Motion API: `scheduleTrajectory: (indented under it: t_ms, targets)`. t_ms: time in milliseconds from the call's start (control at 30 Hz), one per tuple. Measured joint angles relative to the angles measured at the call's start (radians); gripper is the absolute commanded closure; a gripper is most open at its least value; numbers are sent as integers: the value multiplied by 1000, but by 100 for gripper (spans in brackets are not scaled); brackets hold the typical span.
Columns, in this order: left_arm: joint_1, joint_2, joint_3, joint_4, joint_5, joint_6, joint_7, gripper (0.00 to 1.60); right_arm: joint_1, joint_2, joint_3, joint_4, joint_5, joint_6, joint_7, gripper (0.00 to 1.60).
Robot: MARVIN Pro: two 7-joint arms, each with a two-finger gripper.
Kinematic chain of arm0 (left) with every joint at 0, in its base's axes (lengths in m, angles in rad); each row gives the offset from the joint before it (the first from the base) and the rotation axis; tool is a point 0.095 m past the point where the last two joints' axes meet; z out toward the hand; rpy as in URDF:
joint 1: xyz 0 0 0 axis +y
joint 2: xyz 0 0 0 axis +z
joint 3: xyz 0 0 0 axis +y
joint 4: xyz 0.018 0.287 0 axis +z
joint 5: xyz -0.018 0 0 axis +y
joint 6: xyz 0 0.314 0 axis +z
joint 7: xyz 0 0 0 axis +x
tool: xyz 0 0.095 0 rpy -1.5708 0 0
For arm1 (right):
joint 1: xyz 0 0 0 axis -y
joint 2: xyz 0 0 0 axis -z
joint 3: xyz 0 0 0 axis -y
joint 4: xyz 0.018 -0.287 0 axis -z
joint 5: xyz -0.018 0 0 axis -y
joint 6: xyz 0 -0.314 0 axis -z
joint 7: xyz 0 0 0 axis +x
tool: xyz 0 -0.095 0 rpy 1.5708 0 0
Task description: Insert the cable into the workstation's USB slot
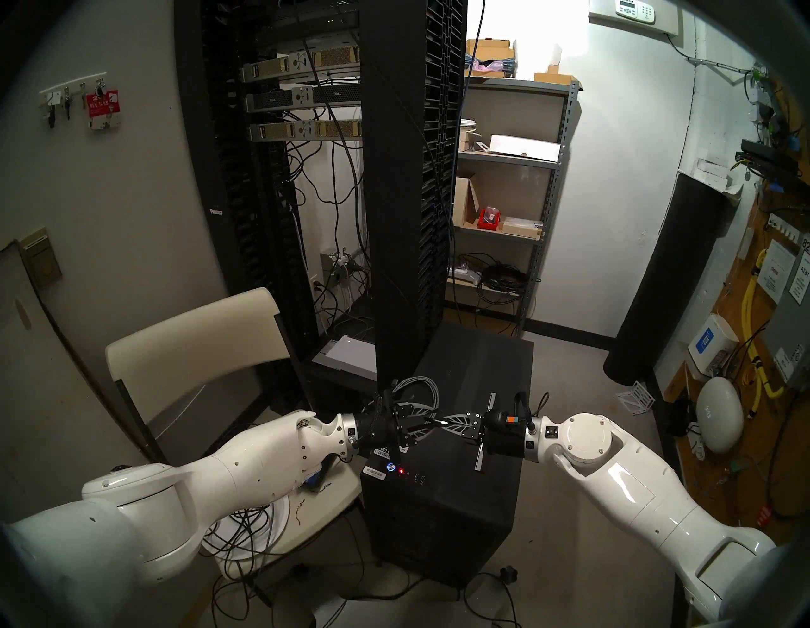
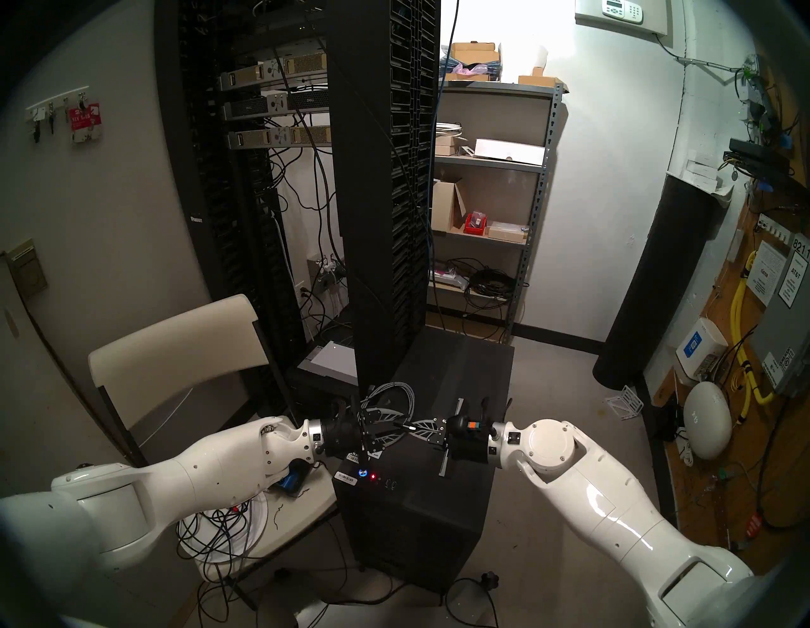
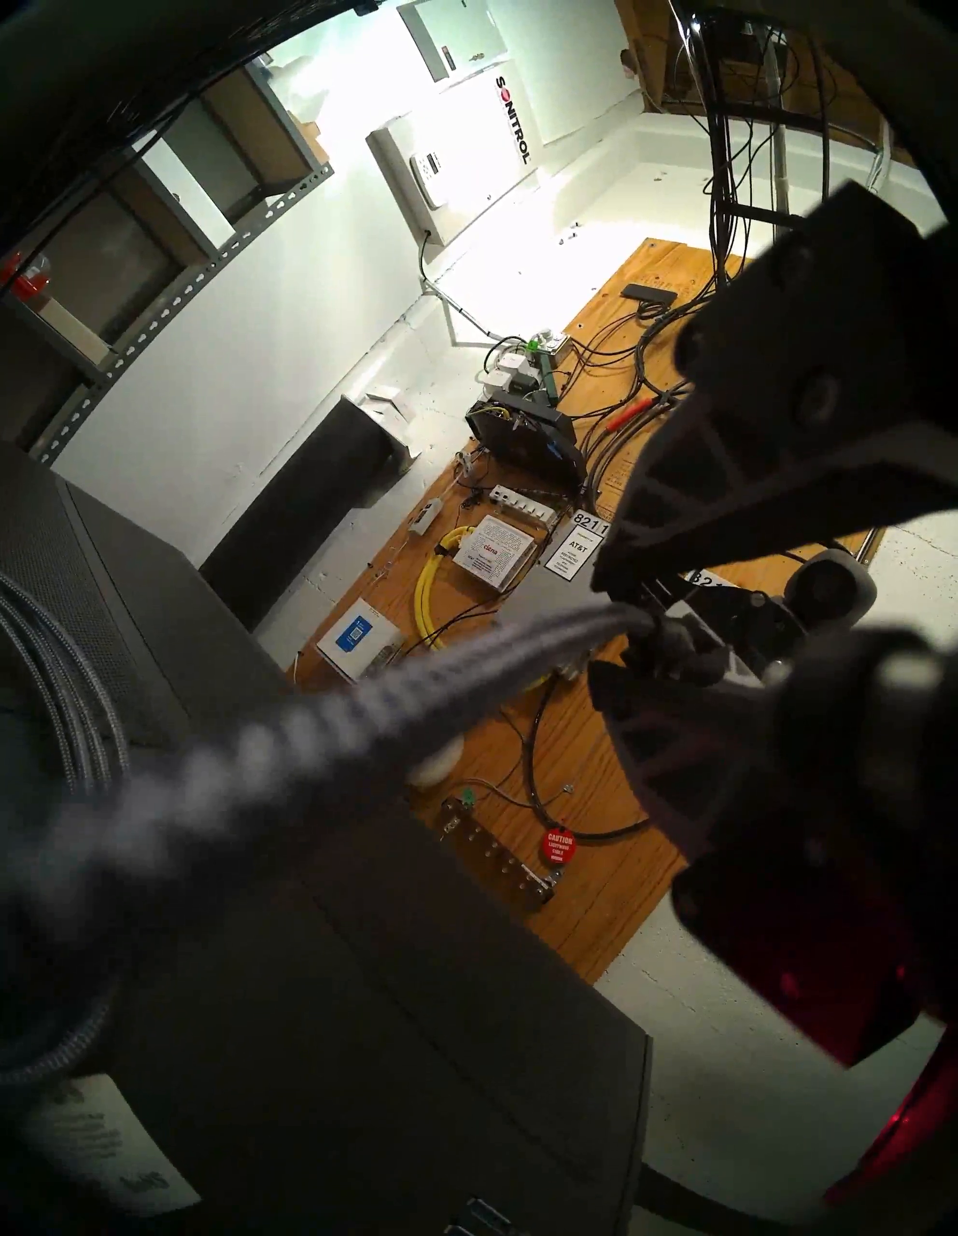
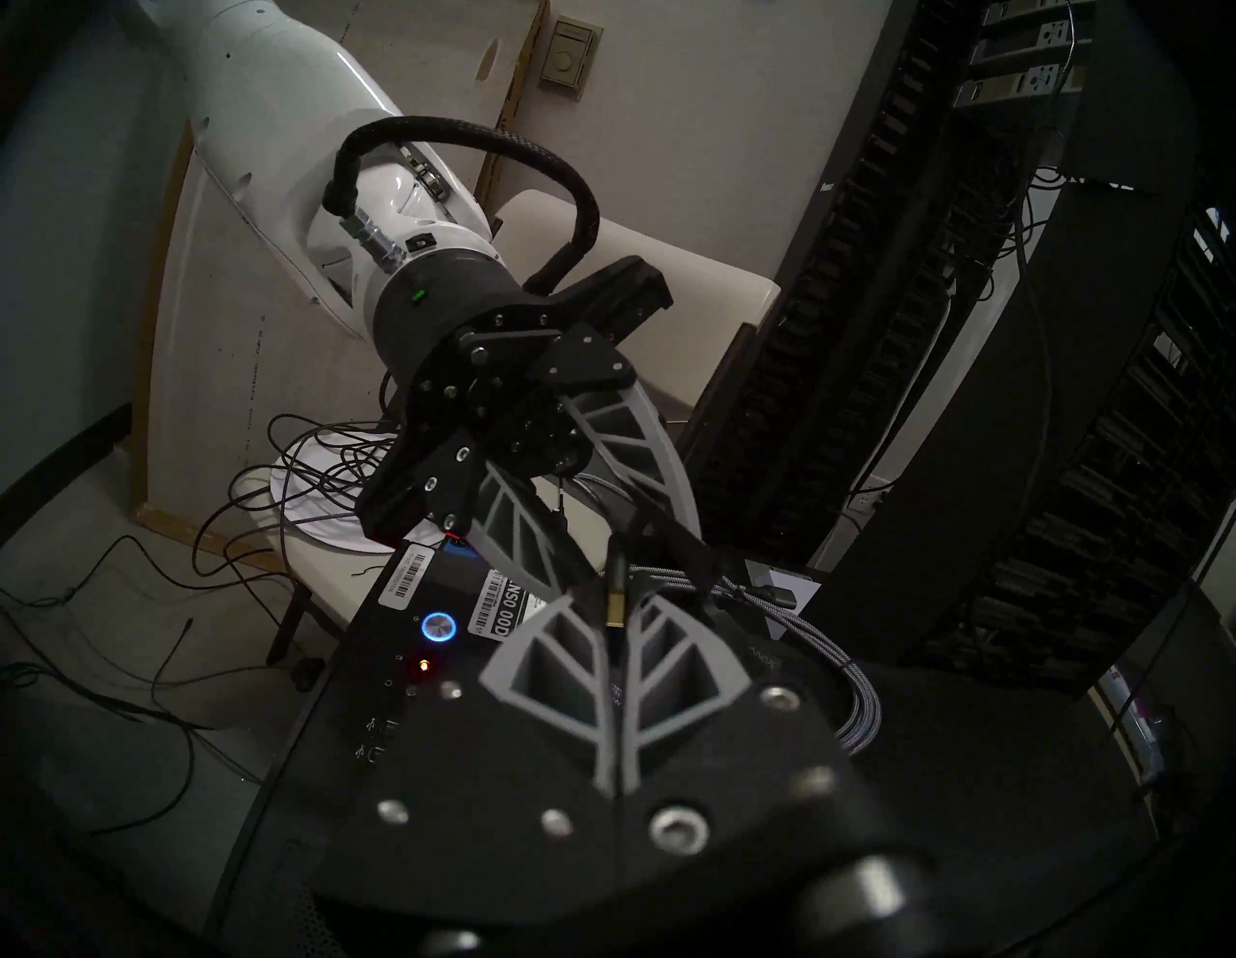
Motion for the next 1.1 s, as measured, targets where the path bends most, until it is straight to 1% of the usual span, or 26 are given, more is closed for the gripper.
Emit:
scheduleTrajectory:
  t_ms: [233, 400, 433, 500, 533, 567, 600, 1033, 1067, 1100]
  targets:
    - [1, -1, -1, 3, 0, 0, 6, 99, -6, 5, 2, -9, 3, 11, -2, 160]
    - [3, -1, 0, 3, 1, 0, 14, 122, -9, 8, 4, -14, 3, 17, -5, 160]
    - [3, -1, 0, 3, 1, 0, 15, 122, -9, 8, 4, -15, 4, 18, -5, 160]
    - [4, -1, 0, 4, 1, 0, 17, 131, -10, 9, 4, -17, 4, 19, -5, 160]
    - [4, -1, 0, 5, 1, 0, 18, 143, -11, 10, 4, -18, 4, 19, -5, 160]
    - [4, -2, 0, 6, 1, 0, 19, 149, -12, 10, 4, -18, 4, 20, -5, 160]
    - [4, -2, 0, 6, 1, 0, 19, 160, -12, 10, 4, -19, 4, 20, -5, 160]
    - [4, -4, 0, 11, 0, 0, 24, 160, -14, 11, 4, -20, 6, 17, 5, 160]
    - [4, -3, 1, 11, 0, 0, 24, 160, -14, 11, 4, -20, 7, 17, 8, 152]
    - [3, -3, 1, 11, 0, 0, 25, 160, -13, 11, 4, -19, 8, 17, 11, 139]
